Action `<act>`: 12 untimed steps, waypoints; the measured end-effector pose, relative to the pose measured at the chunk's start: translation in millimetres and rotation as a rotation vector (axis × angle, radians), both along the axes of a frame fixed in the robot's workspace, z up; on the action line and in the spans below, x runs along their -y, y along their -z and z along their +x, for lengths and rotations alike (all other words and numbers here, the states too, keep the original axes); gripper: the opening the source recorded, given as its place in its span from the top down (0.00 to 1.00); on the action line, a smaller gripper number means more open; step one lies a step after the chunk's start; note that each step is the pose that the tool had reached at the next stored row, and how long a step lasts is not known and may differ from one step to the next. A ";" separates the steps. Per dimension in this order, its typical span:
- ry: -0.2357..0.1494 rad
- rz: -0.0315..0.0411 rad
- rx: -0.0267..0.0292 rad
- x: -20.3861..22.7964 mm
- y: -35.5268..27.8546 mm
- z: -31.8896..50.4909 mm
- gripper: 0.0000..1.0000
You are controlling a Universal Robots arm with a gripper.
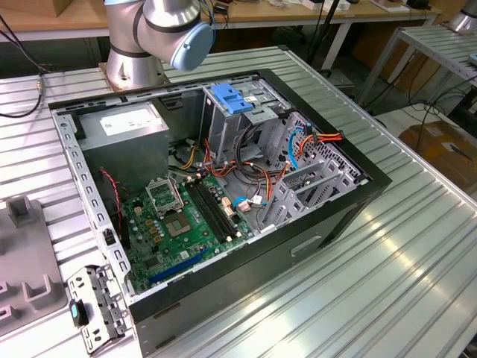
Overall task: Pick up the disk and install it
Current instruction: 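Pick up the disk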
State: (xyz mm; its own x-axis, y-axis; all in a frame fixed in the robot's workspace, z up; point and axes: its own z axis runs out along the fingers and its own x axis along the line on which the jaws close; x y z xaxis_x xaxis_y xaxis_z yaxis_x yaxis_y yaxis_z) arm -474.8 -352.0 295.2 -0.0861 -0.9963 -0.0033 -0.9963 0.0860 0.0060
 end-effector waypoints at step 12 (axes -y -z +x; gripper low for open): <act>-0.054 -0.0077 0.0005 0.0 1.4 0.0 0.63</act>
